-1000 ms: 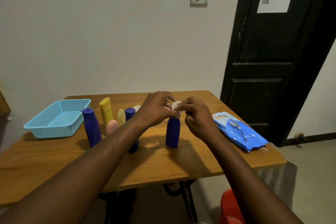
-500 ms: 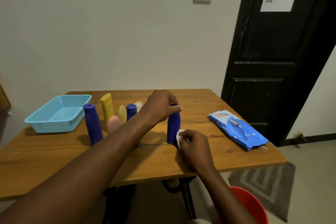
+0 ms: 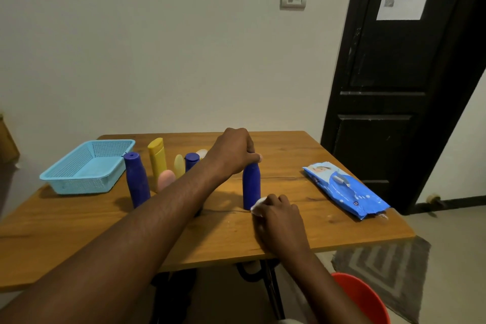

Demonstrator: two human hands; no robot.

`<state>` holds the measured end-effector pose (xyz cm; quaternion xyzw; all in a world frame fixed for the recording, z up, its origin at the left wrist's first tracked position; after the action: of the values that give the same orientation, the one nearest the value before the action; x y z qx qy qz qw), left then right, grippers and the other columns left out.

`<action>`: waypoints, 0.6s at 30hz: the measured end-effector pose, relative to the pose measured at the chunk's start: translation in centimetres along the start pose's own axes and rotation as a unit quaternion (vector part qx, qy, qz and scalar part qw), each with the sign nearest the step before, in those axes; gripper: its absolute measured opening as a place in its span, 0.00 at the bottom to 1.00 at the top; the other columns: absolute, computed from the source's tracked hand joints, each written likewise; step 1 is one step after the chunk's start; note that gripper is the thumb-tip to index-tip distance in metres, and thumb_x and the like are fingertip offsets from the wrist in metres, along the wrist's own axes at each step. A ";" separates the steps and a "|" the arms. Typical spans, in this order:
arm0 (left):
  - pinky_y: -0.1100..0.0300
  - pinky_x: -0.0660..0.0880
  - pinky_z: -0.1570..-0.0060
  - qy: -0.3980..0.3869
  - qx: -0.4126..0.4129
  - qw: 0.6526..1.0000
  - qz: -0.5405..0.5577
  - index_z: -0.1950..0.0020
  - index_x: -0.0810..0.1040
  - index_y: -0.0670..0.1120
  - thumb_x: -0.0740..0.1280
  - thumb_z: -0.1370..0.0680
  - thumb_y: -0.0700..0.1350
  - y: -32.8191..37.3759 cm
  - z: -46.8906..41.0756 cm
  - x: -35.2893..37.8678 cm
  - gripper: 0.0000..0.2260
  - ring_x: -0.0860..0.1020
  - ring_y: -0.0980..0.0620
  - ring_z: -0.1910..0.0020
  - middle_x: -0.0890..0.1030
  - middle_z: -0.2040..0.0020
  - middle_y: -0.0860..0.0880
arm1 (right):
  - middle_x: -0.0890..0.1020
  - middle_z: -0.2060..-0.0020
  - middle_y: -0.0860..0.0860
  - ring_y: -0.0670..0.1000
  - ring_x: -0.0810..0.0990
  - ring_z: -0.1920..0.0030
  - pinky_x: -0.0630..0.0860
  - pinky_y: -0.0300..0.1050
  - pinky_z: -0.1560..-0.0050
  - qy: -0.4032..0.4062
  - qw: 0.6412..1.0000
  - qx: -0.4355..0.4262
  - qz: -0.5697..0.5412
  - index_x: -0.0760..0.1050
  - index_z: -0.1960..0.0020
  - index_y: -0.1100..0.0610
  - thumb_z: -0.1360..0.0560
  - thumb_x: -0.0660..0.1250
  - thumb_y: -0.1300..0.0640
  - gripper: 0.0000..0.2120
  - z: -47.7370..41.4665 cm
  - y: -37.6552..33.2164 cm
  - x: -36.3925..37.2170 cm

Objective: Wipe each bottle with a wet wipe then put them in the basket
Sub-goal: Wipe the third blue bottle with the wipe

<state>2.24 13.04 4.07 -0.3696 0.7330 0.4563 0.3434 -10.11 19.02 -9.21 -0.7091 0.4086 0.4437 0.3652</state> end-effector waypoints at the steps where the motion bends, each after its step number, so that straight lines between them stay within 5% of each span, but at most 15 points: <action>1: 0.58 0.77 0.52 0.001 0.000 1.000 -0.001 0.49 0.86 0.43 0.76 0.26 0.49 0.0 0.0 0.0 0.12 0.81 0.53 0.52 0.85 0.51 0.49 | 0.74 0.34 0.48 0.49 0.70 0.35 0.72 0.47 0.38 0.002 1.000 0.018 -0.002 0.75 0.32 0.46 0.20 0.64 0.48 0.17 0.0 0.7 -0.2; 11: 0.58 0.78 0.53 0.008 0.008 1.000 0.005 0.49 0.85 0.42 0.77 0.27 0.49 0.7 0.2 0.4 0.13 0.81 0.52 0.53 0.85 0.52 0.49 | 0.73 0.34 0.48 0.49 0.69 0.35 0.70 0.47 0.38 -0.020 0.999 -0.038 -0.011 0.75 0.32 0.46 0.20 0.67 0.50 0.17 0.1 -0.7 0.5; 18: 0.57 0.79 0.55 -0.005 0.004 1.000 -0.013 0.52 0.83 0.46 0.77 0.29 0.53 0.5 0.3 0.3 0.13 0.81 0.54 0.57 0.83 0.56 0.52 | 0.80 0.40 0.45 0.42 0.74 0.41 0.73 0.38 0.42 0.027 0.983 0.096 -0.152 0.80 0.38 0.46 0.21 0.69 0.54 0.12 -0.3 2.9 0.1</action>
<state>1.73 13.39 3.98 -0.3752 0.7283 0.4505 0.3547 -12.58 17.60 -9.70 -0.7364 0.3463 0.3229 0.4834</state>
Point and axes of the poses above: each hand's wrist, its own z-axis away from the middle knuckle, its own x-axis out of the palm, y = z × x, the point moved 5 cm from there along -z, towards the middle knuckle
